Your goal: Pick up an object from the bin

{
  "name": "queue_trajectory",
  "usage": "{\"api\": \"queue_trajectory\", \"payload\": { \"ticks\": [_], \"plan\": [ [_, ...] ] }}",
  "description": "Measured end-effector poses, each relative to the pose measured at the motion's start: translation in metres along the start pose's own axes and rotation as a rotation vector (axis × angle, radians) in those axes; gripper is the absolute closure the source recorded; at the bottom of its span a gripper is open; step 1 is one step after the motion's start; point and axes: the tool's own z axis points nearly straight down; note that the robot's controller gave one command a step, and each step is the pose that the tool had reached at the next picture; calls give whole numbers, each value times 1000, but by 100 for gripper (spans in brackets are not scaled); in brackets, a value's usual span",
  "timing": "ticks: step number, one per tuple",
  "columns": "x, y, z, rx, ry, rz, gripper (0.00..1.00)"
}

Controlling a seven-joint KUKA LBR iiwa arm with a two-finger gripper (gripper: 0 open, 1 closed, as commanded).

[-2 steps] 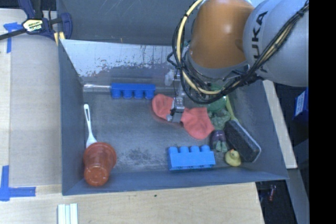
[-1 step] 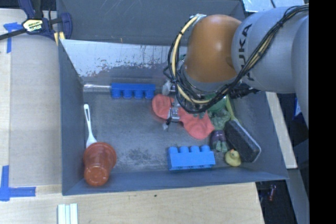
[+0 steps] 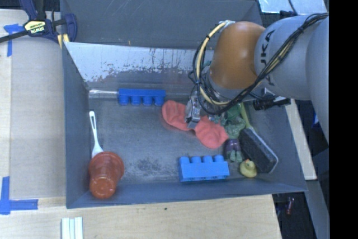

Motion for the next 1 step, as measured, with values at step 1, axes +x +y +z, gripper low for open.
{"api": "queue_trajectory", "payload": {
  "ticks": [1],
  "plan": [
    [0,0,0,0,0,0,100]
  ]
}}
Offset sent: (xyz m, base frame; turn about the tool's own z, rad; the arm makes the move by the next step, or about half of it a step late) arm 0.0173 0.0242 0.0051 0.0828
